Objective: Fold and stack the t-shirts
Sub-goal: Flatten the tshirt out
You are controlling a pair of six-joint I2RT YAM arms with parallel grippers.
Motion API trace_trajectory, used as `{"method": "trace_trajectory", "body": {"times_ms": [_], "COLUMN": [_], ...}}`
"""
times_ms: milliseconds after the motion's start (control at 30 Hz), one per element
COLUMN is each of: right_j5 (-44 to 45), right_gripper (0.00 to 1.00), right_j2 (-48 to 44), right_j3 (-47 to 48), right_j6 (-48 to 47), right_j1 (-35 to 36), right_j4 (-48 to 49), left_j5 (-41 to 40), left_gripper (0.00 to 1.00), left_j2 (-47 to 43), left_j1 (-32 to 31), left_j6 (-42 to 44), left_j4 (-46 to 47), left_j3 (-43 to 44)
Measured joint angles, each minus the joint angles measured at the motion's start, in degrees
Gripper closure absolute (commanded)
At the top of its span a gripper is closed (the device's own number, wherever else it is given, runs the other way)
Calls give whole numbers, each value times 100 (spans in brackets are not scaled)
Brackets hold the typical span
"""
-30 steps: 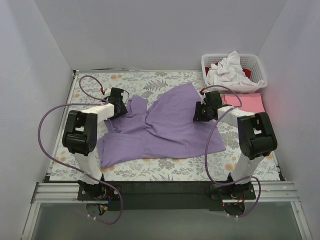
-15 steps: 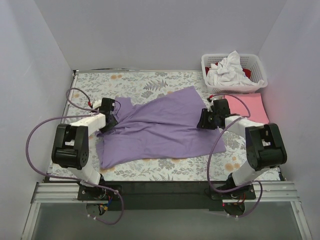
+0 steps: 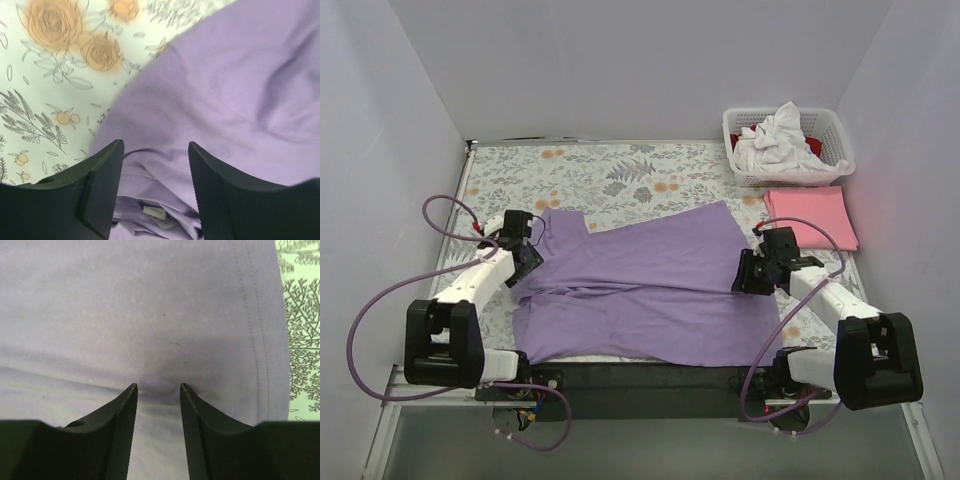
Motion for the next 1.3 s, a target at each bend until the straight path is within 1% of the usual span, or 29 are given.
{"method": "trace_trajectory", "body": {"times_ms": [67,167,200,233,300,333,400,533,700,800,900,967,1000,1033,1067,1133,1167,1200,1300], "right_j5": [-39,-308,-372,-428,-522,-560,-621,-549,-365,-282,-236,-227,-227,-223,-219,-208,-186,-177,-157], "right_gripper": [55,55,56,56,58,59,64,65,65,65,65,65,64,63,62,58,56,51,45], "right_j2": [2,133,247,422,870,1093,1620,2553,3303,3303,3143,2938,2817,2710,2616,2472,2426,2389,2258], "right_j3": [129,533,715,957,1438,1665,2096,2621,2721,2682,2417,2151,2020,1906,1816,1727,1727,1727,1727], "right_j6": [-52,-105,-109,-109,-118,-118,-116,-116,-105,-101,-63,4,42,59,63,52,42,31,2], "right_j1": [-9,35,79,146,267,308,380,398,369,295,205,116,46,-17,-70,-138,-153,-155,-153], "right_j4": [-125,-66,17,105,354,459,778,1139,1226,1364,1558,1637,1626,1624,1593,1456,1360,1285,1080], "left_j5": [-39,17,72,146,273,299,326,273,-46,-190,-302,-404,-444,-474,-498,-529,-540,-553,-682], "left_gripper": [45,46,48,53,62,64,65,65,66,67,69,68,66,61,59,54,49,47,40], "left_j2": [-151,-125,-68,11,365,538,994,1639,2046,2059,2063,2022,1958,1886,1797,1703,1685,1676,1674], "left_j1": [4,11,11,11,11,11,11,11,33,129,273,323,334,339,345,361,374,385,396], "left_j6": [22,94,116,136,164,192,223,269,190,92,-109,-293,-365,-415,-448,-492,-487,-474,-398], "left_j4": [0,236,319,409,599,682,822,988,1005,1034,968,951,962,953,922,793,756,737,684], "left_j3": [160,474,562,638,872,964,1169,1292,1307,1303,1298,1241,1161,1080,999,940,940,951,1082]}}
